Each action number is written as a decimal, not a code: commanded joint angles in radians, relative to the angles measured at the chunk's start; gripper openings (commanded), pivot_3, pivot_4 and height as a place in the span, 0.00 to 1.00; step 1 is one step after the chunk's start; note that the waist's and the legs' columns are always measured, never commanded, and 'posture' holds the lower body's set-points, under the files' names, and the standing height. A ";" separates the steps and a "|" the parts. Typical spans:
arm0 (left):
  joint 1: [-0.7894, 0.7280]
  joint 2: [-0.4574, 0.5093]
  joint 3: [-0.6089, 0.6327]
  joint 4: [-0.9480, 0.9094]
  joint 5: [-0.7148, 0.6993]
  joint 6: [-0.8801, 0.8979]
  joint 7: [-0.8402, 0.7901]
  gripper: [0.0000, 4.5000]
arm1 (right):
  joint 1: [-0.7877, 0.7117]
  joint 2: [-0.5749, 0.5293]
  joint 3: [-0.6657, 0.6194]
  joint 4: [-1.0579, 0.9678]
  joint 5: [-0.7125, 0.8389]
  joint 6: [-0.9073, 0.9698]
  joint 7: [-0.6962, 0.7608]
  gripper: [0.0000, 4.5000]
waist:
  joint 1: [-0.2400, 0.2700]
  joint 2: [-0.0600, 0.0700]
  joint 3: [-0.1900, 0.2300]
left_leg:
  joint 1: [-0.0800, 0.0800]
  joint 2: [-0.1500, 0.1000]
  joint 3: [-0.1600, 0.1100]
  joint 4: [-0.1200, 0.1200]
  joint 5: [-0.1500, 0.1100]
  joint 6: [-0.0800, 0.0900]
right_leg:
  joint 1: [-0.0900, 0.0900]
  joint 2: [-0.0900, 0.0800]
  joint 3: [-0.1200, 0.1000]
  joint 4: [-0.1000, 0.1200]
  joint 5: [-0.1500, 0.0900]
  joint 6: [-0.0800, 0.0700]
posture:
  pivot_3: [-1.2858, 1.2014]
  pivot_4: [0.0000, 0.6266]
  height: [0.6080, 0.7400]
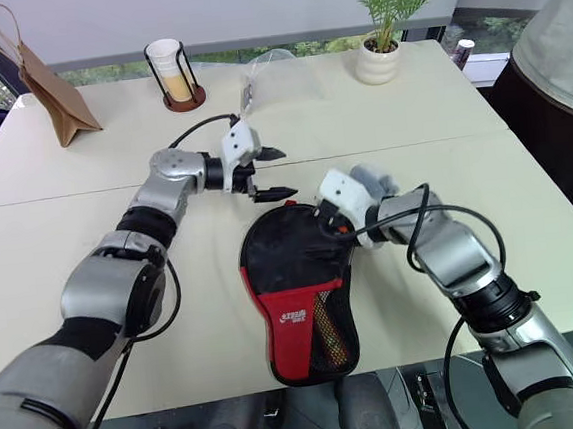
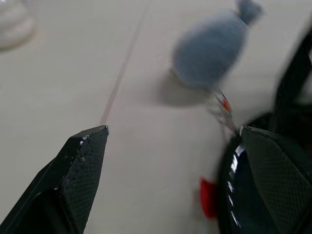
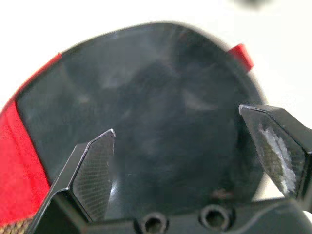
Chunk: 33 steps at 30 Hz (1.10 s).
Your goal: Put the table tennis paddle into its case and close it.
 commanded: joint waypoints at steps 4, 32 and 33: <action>0.314 0.065 -0.057 -0.676 -0.163 0.287 -0.106 0.99 | -0.119 -0.082 -0.170 -0.030 0.104 0.078 0.019 1.00 | 0.004 0.001 0.001 | 0.000 -0.001 0.000 -0.001 0.000 0.000 | 0.000 -0.003 0.002 0.000 0.000 0.000 | 0.52 0.24 0.95; 0.614 0.113 -0.315 -0.948 -0.092 0.385 0.198 0.99 | -0.380 -0.061 -0.005 1.024 -0.203 -0.597 0.198 1.00 | 0.001 0.004 0.002 | 0.003 -0.004 0.000 -0.001 0.001 -0.001 | 0.002 -0.004 0.001 0.000 0.000 -0.001 | 0.52 0.24 0.95; 0.616 0.116 -0.322 -0.940 -0.086 0.377 0.200 0.99 | -0.381 -0.060 -0.006 1.030 -0.206 -0.601 0.199 1.00 | 0.002 0.005 0.002 | 0.003 -0.004 0.000 -0.001 0.001 -0.001 | 0.002 -0.004 0.001 0.000 0.000 -0.001 | 0.52 0.24 0.95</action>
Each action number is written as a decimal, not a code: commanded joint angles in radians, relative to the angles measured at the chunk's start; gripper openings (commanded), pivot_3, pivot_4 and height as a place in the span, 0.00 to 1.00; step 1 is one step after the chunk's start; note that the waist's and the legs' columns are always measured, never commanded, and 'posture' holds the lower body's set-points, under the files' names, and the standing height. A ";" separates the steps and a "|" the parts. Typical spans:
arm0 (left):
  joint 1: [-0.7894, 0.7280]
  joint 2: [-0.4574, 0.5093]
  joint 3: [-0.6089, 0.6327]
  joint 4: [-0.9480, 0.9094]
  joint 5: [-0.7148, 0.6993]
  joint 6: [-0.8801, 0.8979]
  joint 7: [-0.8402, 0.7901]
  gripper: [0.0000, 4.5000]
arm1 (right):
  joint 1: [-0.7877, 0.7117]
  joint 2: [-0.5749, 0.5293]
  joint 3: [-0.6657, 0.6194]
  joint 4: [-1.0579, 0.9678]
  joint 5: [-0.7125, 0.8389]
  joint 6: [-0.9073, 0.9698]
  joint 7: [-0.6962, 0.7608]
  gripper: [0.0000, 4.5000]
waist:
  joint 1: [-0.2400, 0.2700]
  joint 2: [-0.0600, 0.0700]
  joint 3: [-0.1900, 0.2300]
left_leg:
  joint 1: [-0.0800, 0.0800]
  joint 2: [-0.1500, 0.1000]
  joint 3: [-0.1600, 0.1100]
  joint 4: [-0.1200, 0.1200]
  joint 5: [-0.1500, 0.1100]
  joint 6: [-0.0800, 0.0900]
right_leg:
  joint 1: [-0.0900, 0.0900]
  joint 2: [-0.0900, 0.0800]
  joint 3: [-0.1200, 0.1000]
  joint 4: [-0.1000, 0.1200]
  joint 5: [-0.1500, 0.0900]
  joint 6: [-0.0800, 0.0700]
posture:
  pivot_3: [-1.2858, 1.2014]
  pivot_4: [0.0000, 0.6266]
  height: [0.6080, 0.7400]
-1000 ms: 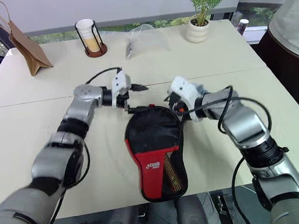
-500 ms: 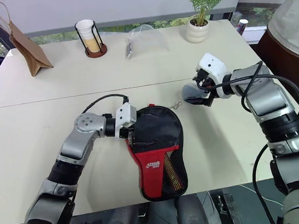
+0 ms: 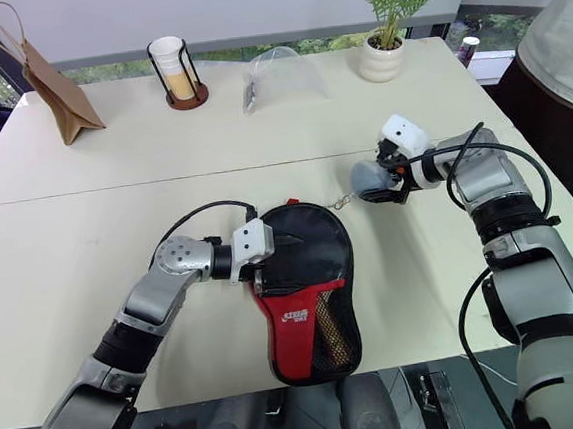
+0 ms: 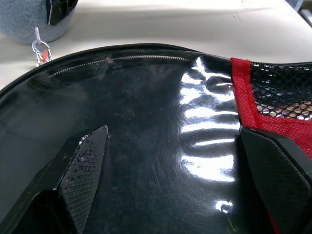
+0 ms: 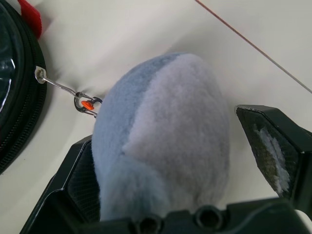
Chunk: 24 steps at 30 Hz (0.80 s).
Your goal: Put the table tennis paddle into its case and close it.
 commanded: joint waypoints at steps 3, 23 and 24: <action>0.005 0.008 -0.037 0.040 0.029 -0.022 0.023 1.00 | -0.036 -0.003 -0.030 0.010 -0.007 -0.021 0.017 0.88 | -0.001 0.000 0.000 | 0.000 0.000 0.000 0.000 0.000 0.000 | 0.000 0.000 0.000 0.000 0.000 0.000 | 0.52 0.24 0.95; -0.001 -0.009 -0.069 0.126 0.038 -0.028 0.045 1.00 | 0.295 -0.165 -0.111 -0.510 0.027 0.121 0.040 0.04 | 0.007 0.003 -0.002 | 0.002 -0.001 -0.001 0.001 0.000 0.000 | 0.004 -0.001 0.000 0.000 0.000 0.000 | 0.52 0.24 0.95; -0.001 -0.010 -0.069 0.128 0.039 -0.026 0.046 1.00 | 0.334 -0.179 -0.122 -0.562 0.033 0.138 0.036 0.04 | 0.007 0.003 -0.002 | 0.002 -0.001 -0.001 0.001 0.000 0.000 | 0.004 -0.001 0.000 0.000 0.000 0.000 | 0.52 0.24 0.95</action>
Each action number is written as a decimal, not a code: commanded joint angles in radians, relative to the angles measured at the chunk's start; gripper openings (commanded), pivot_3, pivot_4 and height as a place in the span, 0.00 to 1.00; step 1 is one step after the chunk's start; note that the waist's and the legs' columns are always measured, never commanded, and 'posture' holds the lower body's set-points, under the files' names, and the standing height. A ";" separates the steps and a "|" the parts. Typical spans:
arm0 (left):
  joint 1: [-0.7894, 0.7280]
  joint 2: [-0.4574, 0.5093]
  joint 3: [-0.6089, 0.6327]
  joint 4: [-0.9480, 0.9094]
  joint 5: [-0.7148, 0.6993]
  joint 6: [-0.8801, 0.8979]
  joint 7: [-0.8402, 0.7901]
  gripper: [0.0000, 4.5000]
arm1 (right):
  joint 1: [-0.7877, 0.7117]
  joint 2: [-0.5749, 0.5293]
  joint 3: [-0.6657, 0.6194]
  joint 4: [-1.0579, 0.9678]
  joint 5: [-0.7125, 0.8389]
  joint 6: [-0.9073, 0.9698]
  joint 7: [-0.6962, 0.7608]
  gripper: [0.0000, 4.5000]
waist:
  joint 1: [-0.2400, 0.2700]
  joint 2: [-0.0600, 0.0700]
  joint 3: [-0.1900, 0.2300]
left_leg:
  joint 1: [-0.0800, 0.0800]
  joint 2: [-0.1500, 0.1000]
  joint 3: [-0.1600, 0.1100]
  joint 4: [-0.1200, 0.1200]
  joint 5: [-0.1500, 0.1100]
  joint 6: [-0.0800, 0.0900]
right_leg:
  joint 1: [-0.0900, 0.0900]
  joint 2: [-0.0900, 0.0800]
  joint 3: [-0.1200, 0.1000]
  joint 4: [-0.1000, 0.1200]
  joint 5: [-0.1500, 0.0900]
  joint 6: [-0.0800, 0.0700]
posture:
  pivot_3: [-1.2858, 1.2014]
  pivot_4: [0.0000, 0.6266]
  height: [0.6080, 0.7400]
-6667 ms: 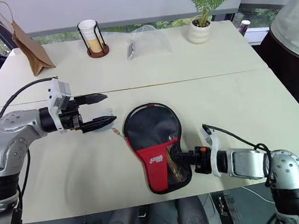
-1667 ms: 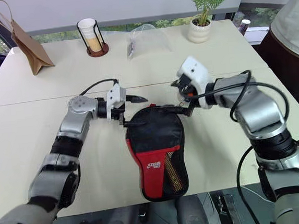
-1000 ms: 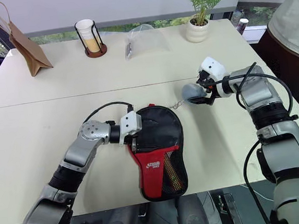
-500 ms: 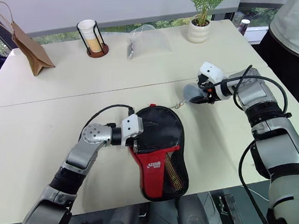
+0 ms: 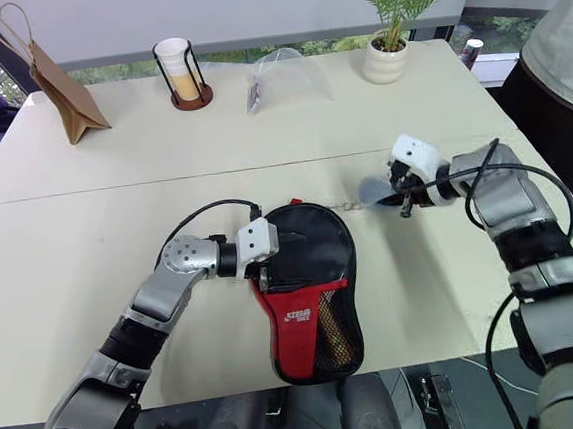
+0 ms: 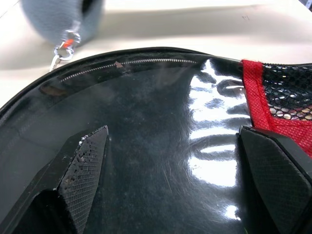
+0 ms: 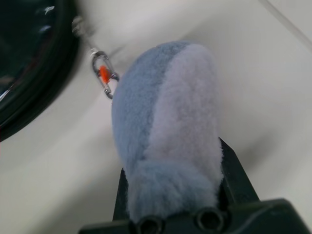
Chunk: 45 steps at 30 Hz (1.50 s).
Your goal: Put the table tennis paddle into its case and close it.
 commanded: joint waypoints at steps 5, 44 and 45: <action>0.028 0.010 -0.043 0.061 0.042 0.024 0.016 1.00 | 0.270 -0.107 -0.139 -0.403 0.066 0.165 -0.037 0.04 | 0.014 0.000 -0.001 | 0.002 0.000 -0.001 0.000 0.000 0.000 | 0.003 0.000 0.000 -0.001 -0.001 0.000 | 0.52 0.24 0.95; 0.011 0.012 -0.076 0.139 0.062 -0.016 0.044 1.00 | 1.180 -0.340 -0.498 -1.245 0.206 0.298 0.036 0.04 | 0.025 -0.001 -0.011 | 0.014 0.002 -0.002 -0.003 -0.006 0.002 | 0.022 -0.004 -0.003 -0.017 -0.008 0.005 | 0.52 0.24 0.95; 0.011 0.011 -0.075 0.139 0.061 -0.014 0.046 1.00 | 1.202 -0.342 -0.507 -1.257 0.198 0.292 0.044 0.04 | 0.024 -0.001 -0.011 | 0.014 0.002 -0.002 -0.003 -0.007 0.003 | 0.022 -0.005 -0.003 -0.017 -0.008 0.005 | 0.52 0.24 0.95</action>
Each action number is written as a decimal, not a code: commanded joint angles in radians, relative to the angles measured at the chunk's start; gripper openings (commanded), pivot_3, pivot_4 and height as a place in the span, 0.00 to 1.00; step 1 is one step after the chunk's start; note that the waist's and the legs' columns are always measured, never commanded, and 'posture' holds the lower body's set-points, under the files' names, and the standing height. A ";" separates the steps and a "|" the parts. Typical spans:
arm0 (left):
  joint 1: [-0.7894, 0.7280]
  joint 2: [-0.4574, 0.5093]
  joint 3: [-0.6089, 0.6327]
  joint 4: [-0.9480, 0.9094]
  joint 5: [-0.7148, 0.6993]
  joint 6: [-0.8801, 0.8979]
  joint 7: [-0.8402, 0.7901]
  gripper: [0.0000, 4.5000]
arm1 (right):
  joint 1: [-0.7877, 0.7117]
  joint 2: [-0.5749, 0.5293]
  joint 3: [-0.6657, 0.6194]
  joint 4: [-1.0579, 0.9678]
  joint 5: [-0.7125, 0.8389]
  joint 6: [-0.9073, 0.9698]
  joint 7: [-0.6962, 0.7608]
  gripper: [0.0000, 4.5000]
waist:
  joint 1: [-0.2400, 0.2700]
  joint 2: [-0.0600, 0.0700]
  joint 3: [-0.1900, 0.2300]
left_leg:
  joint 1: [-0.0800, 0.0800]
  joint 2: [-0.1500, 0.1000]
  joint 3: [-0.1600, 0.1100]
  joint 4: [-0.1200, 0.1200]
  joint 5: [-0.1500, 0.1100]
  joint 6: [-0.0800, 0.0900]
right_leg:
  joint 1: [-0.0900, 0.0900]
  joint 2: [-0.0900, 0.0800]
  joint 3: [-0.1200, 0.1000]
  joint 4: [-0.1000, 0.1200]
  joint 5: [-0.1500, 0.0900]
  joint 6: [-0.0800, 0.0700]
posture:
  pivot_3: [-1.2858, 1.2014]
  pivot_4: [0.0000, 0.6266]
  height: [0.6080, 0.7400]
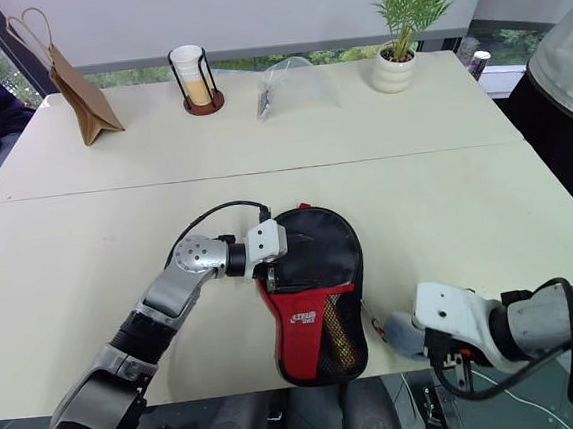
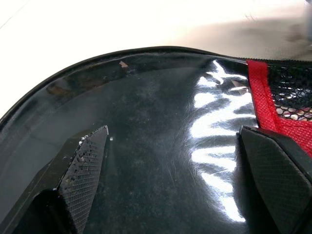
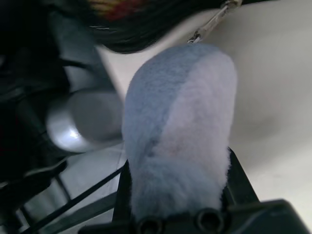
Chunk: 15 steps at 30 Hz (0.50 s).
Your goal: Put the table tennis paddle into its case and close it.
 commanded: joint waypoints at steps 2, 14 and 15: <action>0.033 0.025 -0.026 0.071 0.061 0.043 0.026 1.00 | 0.098 -0.028 -0.043 -0.069 -0.035 -0.042 0.059 0.04 | 0.000 0.000 0.000 | 0.000 0.000 0.000 0.000 0.000 0.000 | 0.000 0.000 0.000 0.000 0.000 0.000 | 0.52 0.24 0.95; 0.035 0.030 -0.028 0.070 0.061 0.051 0.024 1.00 | 0.267 -0.008 -0.164 -0.060 -0.183 -0.184 0.152 0.04 | -0.001 -0.001 -0.001 | 0.001 0.000 0.000 -0.001 -0.001 0.000 | 0.002 -0.001 0.000 -0.003 -0.001 0.001 | 0.52 0.24 0.95; 0.034 0.030 -0.029 0.072 0.062 0.051 0.025 1.00 | 0.274 -0.004 -0.174 -0.062 -0.188 -0.189 0.161 0.04 | -0.001 -0.001 -0.001 | 0.001 0.000 0.000 -0.001 -0.001 0.000 | 0.002 -0.001 0.000 -0.003 -0.001 0.001 | 0.52 0.24 0.95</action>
